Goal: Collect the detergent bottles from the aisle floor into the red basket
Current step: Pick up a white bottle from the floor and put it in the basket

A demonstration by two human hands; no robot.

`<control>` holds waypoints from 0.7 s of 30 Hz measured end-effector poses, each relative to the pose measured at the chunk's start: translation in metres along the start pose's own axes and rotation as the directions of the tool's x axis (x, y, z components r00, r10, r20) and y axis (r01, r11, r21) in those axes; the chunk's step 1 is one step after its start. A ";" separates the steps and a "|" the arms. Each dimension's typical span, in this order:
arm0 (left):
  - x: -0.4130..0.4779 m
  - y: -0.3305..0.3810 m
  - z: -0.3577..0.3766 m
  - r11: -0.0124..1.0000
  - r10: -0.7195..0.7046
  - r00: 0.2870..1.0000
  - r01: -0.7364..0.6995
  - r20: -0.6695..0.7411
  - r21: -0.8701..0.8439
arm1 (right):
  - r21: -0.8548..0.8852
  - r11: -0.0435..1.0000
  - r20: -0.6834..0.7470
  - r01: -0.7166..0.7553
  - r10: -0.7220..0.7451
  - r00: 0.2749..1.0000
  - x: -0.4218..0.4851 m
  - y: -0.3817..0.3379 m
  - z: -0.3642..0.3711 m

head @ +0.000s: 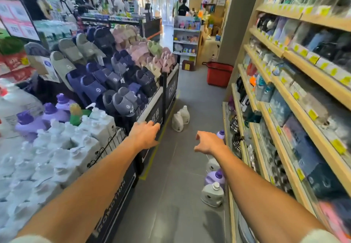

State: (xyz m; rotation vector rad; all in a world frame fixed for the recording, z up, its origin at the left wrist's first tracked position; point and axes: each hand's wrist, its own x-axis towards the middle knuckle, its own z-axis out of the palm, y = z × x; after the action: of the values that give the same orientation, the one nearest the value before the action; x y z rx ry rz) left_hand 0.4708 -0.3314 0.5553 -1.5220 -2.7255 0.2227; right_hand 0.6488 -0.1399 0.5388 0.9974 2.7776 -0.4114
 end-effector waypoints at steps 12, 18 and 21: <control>0.247 0.018 0.049 0.995 0.086 0.990 -0.081 0.108 -0.056 | 0.109 0.983 0.023 -0.149 0.147 0.989 0.207 0.090 -0.009; 0.358 0.010 0.072 0.995 0.073 0.989 -0.064 0.128 -0.073 | 0.155 0.974 -0.027 -0.165 0.172 0.985 0.320 0.132 -0.026; 0.409 0.007 0.086 0.996 0.075 0.988 -0.066 0.138 -0.064 | 0.098 0.982 -0.043 -0.163 0.167 0.985 0.368 0.142 -0.032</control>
State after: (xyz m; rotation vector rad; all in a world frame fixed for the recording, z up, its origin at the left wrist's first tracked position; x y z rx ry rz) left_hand 0.2546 0.0094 0.4456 -1.6824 -2.8111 0.2619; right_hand 0.4569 0.1954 0.4508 1.2660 2.7143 -0.5028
